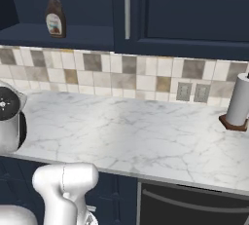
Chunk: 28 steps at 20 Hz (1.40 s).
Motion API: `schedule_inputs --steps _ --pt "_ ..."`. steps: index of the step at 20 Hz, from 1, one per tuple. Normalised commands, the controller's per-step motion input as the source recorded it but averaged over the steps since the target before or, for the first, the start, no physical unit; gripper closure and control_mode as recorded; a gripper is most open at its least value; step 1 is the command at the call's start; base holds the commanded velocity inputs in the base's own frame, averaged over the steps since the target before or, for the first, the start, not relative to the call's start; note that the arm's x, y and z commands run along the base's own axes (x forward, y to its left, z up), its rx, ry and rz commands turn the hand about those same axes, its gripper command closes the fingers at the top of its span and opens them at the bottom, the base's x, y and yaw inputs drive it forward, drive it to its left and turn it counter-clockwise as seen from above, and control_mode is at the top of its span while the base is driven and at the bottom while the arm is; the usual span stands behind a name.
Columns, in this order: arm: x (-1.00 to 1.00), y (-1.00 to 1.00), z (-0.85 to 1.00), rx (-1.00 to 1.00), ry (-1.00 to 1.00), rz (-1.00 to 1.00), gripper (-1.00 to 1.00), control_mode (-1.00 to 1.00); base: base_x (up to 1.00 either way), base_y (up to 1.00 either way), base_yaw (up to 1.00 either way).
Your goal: Move the syrup bottle and condiment bottle from the cabinet to the dining counter.
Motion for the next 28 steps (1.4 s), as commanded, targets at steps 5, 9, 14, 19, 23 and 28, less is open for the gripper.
schedule_inputs --steps 5,9,14,19,23,28 --pt "0.00 -0.99 0.00 -0.38 -0.05 -0.48 -1.00 -1.00 0.00 0.00 0.00" --pt "0.00 -0.77 0.01 -0.41 -0.13 -0.44 -1.00 -1.00 0.00 0.00 0.00" --pt "0.09 -0.78 0.17 -0.42 -0.03 -0.35 -1.00 -1.00 0.00 0.00 0.00" --pt "0.01 -0.87 0.45 -0.27 0.00 -0.23 -1.00 -1.00 0.00 0.00 0.00" --pt "0.00 -0.56 0.09 -0.06 0.00 -0.02 -1.00 -1.00 0.00 0.00 0.00" --pt "0.01 -0.14 0.32 0.00 0.00 0.00 -1.00 -1.00 0.00 0.00 0.00"
